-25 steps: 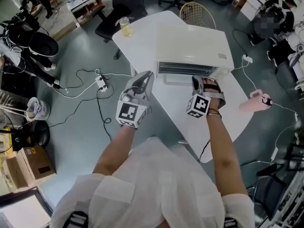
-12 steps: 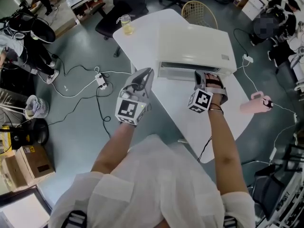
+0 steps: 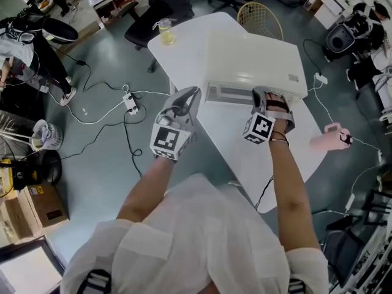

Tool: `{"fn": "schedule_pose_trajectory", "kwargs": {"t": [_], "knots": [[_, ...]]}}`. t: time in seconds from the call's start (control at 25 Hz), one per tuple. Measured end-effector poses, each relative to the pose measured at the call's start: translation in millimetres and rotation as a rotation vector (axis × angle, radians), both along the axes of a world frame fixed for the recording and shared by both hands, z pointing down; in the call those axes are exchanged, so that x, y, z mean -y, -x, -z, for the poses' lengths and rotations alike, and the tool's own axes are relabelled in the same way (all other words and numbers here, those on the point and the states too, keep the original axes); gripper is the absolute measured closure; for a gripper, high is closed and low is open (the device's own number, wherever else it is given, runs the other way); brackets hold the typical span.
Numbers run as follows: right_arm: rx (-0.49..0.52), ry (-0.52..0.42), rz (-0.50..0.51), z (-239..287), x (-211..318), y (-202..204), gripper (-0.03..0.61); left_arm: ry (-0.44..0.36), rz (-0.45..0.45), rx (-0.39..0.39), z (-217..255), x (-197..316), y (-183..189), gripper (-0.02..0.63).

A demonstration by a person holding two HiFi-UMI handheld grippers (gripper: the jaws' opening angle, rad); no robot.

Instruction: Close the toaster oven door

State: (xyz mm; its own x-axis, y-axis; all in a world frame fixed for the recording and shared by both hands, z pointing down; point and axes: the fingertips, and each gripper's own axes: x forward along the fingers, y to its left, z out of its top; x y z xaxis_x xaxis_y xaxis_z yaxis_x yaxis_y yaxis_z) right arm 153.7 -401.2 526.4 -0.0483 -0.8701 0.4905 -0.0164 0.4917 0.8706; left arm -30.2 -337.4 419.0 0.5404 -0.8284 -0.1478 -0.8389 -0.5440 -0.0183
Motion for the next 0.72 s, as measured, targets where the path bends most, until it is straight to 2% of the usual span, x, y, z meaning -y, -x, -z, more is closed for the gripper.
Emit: {"fn": "schedule_pose_trajectory", "kwargs": {"t": [0.52,0.64,0.72], "knots": [[-0.002,-0.016,0.01,3.3,5.7,4.9,0.577,0.007,0.016,-0.002,-1.9,6.8,10.6,0.591],[0.046,-0.027,-0.011,9.2,1.5,1.3,0.577,-0.005,0.014,-0.012,7.7,7.6,11.5,0.591],[0.126,-0.033,-0.042,16.7,-2.8,-2.9,0.577,-0.012,0.009,-0.014,13.4,7.4,10.0,0.591]]}}
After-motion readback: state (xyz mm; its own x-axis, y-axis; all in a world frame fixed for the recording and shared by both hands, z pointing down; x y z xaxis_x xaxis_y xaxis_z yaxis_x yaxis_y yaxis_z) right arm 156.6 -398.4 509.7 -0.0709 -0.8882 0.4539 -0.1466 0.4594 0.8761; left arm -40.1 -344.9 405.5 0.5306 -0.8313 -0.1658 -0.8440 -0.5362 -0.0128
